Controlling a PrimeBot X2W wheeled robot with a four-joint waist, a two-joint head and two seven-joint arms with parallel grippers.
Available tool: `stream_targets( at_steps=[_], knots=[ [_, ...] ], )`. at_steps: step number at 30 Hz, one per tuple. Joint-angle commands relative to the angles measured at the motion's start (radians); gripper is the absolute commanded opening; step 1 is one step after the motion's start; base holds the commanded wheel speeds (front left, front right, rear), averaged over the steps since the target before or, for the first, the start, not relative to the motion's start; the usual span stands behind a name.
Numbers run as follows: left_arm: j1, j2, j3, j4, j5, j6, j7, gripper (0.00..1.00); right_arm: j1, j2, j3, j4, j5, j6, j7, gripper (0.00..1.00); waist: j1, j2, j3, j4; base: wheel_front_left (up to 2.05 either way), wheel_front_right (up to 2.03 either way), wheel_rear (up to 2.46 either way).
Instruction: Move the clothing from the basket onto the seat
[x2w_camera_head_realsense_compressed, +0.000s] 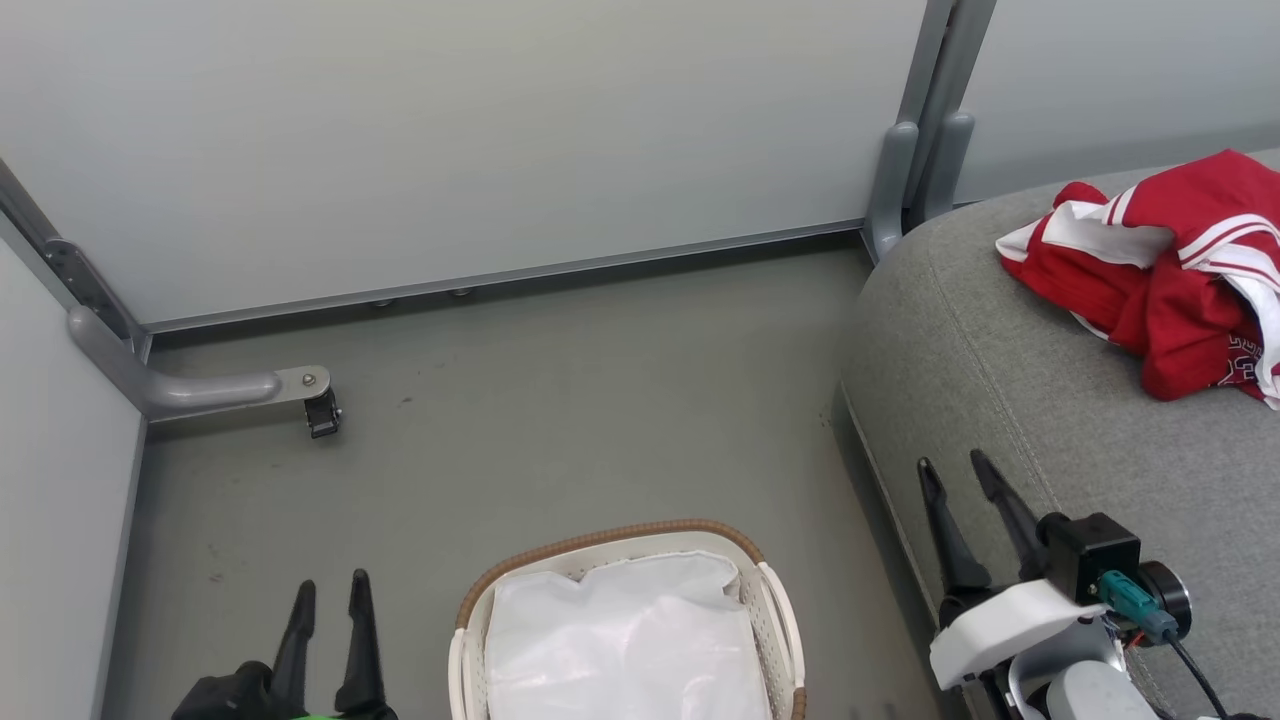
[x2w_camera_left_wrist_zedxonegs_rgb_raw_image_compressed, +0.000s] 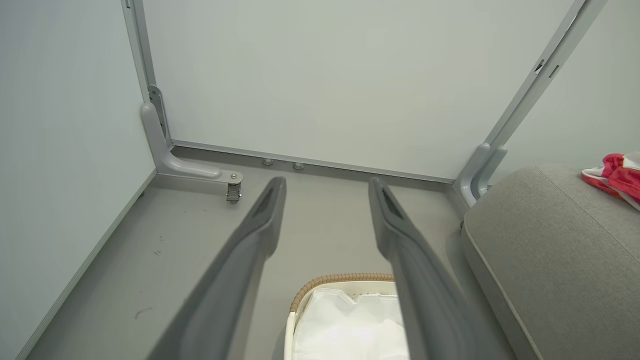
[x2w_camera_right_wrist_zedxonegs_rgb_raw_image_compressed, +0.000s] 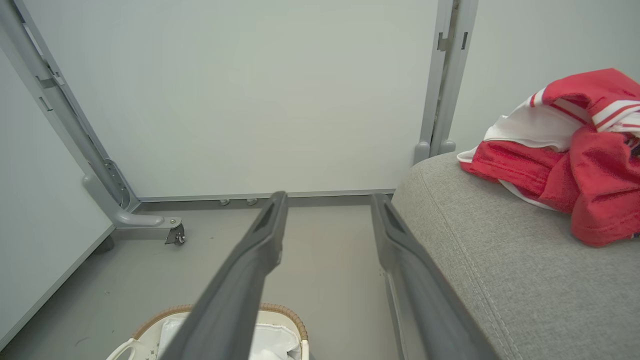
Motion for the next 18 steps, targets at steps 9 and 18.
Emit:
stream_targets(
  at_steps=[9, 18],
  knots=[
    [-0.024, 0.001, 0.014, 0.013, -0.136, -0.006, 0.038, 0.00, 0.006, -0.002, -0.016, 0.003, 0.156, 0.000, 0.036, 0.00, 0.0001, 0.0000, -0.001, -0.002, 0.00, 0.00, 0.00],
    [-0.050, 0.002, 0.032, 0.016, -0.277, -0.013, 0.079, 0.00, 0.003, -0.005, -0.036, -0.001, 0.318, 0.000, 0.075, 0.00, 0.0001, 0.0000, -0.002, -0.004, 0.00, 0.00, 0.00]
  ],
)
